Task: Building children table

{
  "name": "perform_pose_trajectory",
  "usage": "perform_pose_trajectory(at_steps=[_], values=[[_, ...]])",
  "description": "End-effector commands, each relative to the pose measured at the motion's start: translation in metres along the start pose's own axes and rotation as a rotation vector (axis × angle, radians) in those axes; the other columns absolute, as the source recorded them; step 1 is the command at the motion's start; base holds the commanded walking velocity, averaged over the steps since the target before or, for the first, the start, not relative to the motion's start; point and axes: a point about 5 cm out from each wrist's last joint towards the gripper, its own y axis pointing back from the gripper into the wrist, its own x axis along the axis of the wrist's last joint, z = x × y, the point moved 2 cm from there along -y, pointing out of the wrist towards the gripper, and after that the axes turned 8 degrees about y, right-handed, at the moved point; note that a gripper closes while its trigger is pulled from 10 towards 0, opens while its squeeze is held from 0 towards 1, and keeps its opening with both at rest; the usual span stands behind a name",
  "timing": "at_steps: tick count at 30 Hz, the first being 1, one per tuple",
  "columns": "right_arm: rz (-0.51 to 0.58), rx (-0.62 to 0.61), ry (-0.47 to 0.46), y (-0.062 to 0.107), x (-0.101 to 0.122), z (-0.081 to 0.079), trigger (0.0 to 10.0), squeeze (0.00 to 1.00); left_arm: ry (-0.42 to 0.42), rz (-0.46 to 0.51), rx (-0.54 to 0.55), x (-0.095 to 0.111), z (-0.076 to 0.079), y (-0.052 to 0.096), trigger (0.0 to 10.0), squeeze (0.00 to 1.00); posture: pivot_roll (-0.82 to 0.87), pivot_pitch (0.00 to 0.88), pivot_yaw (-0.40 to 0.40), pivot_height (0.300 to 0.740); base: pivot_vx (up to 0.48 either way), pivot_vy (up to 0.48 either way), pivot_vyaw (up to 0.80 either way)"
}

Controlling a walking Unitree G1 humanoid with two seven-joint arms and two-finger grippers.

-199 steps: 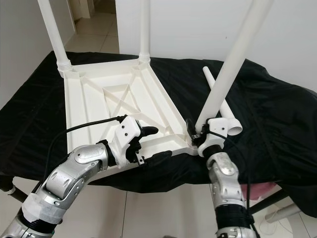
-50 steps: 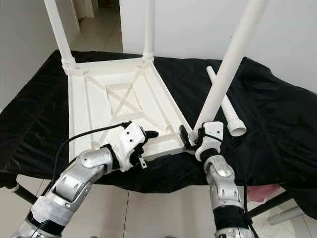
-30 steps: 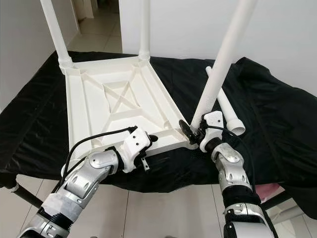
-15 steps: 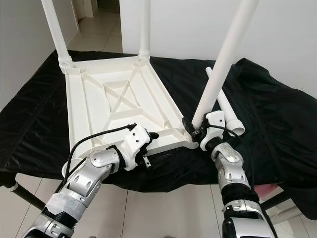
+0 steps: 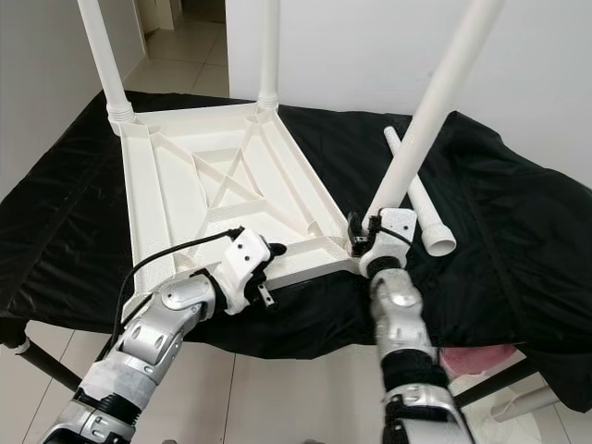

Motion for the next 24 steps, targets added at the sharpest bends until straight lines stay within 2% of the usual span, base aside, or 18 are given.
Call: perform_pose_trajectory(at_steps=[1,2,4,7,11,16,23,24], values=[[-0.139,-0.112,-0.033,0.011,-0.028,-0.004,10.0,0.00,0.009,-0.002,0.168,-0.004,-0.012,0.002,10.0,0.00,0.04,0.000,-0.091,0.740,0.000,0.000,0.00],[-0.139,-0.112,-0.033,0.011,-0.028,-0.004,10.0,0.00,0.009,-0.002,0.168,-0.004,-0.012,0.002,10.0,0.00,0.04,0.000,-0.091,0.740,0.000,0.000,0.00],[-0.206,-0.272,-0.059,0.017,-0.035,-0.011,10.0,0.00,0.008,-0.001,0.178,-0.005,-0.012,0.004,10.0,0.00,0.05,0.000,-0.096,0.740,0.000,0.000,0.00],[-0.199,-0.284,-0.065,0.018,-0.033,-0.017,10.0,0.00,0.011,0.002,0.189,-0.005,-0.013,0.005,10.0,0.00,0.05,0.000,-0.097,0.740,0.000,0.000,0.00],[-0.173,-0.247,-0.058,0.017,-0.030,-0.018,10.0,0.00,0.018,0.009,0.198,-0.004,-0.013,0.006,10.0,0.00,0.06,0.000,-0.097,0.740,0.000,0.000,0.00],[-0.152,-0.197,-0.098,0.018,-0.026,-0.021,10.0,0.00,0.018,0.014,0.198,-0.002,-0.013,0.006,10.0,0.00,0.06,0.000,-0.097,0.740,0.000,0.000,0.00],[-0.114,-0.129,-0.122,0.020,-0.018,-0.033,10.0,0.00,0.021,0.020,0.203,-0.001,-0.015,0.009,10.0,0.00,0.06,0.000,-0.101,0.740,0.000,0.000,0.00],[-0.101,-0.119,-0.120,0.019,-0.016,-0.033,10.0,1.00,0.019,0.021,0.204,-0.001,-0.015,0.010,10.0,0.00,0.05,0.000,-0.106,0.740,0.000,0.000,0.00]])
